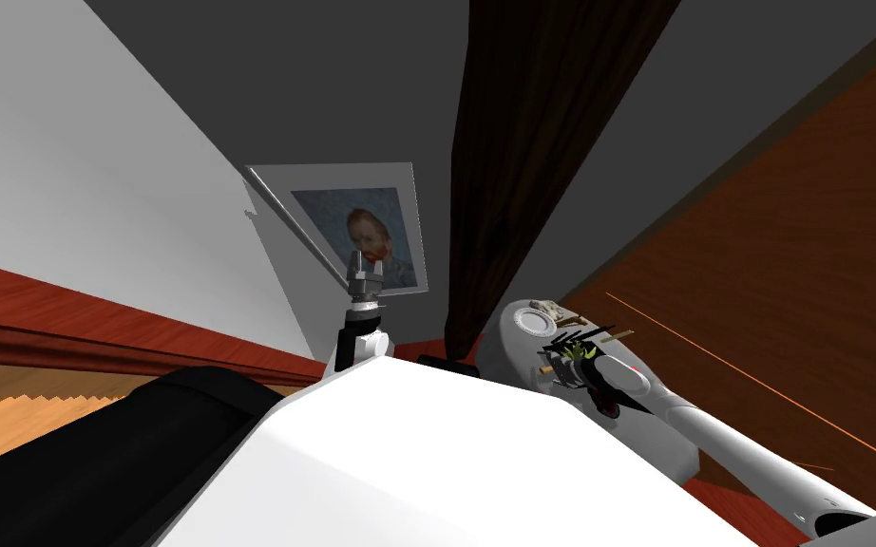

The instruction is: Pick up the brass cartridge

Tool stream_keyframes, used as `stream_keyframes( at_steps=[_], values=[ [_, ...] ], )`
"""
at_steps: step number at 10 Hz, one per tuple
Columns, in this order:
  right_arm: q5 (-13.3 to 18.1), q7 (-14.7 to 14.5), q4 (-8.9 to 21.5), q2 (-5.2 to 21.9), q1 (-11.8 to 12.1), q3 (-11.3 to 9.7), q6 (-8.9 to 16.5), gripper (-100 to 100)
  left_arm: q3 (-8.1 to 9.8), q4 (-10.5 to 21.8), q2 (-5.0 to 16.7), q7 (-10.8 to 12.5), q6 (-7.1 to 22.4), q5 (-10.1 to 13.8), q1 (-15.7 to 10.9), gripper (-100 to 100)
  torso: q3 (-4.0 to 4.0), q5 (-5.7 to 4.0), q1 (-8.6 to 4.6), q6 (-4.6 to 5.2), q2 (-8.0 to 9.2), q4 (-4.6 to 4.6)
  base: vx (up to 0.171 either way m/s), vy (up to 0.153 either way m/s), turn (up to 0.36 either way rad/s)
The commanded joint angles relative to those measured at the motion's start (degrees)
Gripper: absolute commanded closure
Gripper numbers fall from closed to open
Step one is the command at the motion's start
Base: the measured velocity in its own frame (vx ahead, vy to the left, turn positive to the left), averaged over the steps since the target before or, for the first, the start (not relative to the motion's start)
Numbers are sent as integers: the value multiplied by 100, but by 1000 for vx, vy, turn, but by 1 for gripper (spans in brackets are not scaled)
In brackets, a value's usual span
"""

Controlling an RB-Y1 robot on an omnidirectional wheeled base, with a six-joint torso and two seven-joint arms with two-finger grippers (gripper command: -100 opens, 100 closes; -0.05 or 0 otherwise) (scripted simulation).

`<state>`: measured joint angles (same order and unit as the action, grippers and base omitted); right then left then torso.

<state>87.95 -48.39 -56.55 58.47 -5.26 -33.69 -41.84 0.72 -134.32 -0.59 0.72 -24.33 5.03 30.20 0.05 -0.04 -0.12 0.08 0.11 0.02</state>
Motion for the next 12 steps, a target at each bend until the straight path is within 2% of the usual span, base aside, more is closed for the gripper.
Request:
stream_keyframes(
  at_steps=[1, 2, 3, 7, 8, 9, 10, 11, 12],
  values=[
    [-10, 3, 173, -137, 22, -18, 143, -100, 0, 0, 0, 0, 0, 0, 0, 0, 0, 0, 0, 0, 0, 0, -45, -47, 129],
    [-13, -11, 108, -84, 21, -6, 83, -100, 0, 0, 0, 0, 0, 0, 0, 0, 3, -1, -2, 1, 5, 1, -20, -21, 28],
    [-16, -12, 116, -95, 22, -7, 101, 100, 0, 0, 0, 0, 0, 0, 1, 0, 0, 0, 1, 4, -1, 0, 0, 0, 0],
    [-16, -12, 114, -93, 20, -5, 100, 100, 0, 0, 0, 0, 0, 0, 1, 0, -9, 0, 6, 3, -14, -5, 0, 0, 0],
    [-16, -13, 114, -93, 21, -5, 100, 0, 0, 0, 0, 0, 0, 0, 1, 0, -9, 0, 6, 3, -14, -5, 0, 0, 0],
    [-4, -5, -55, 58, -9, 11, -47, 100, 0, 0, 0, 0, 0, 0, 1, 0, -9, 0, 6, 4, -14, -5, 34, 30, -230],
    [-1, -8, -170, 155, -24, 25, -142, 100, 0, 0, -1, 0, 0, 0, 2, 0, -11, 8, 14, 17, -19, -6, 52, 57, -272],
    [-7, -11, -128, 103, 15, 19, -53, 100, 0, 0, -1, 0, 0, 0, 2, 0, -14, 11, 24, 15, -23, -7, 20, 28, -54],
    [-3, -7, -140, 119, 16, 20, -75, 0, 0, 0, -1, 0, 0, 0, 1, 0, -13, 5, 17, 7, -20, -7, 0, 0, 0]
  ],
)
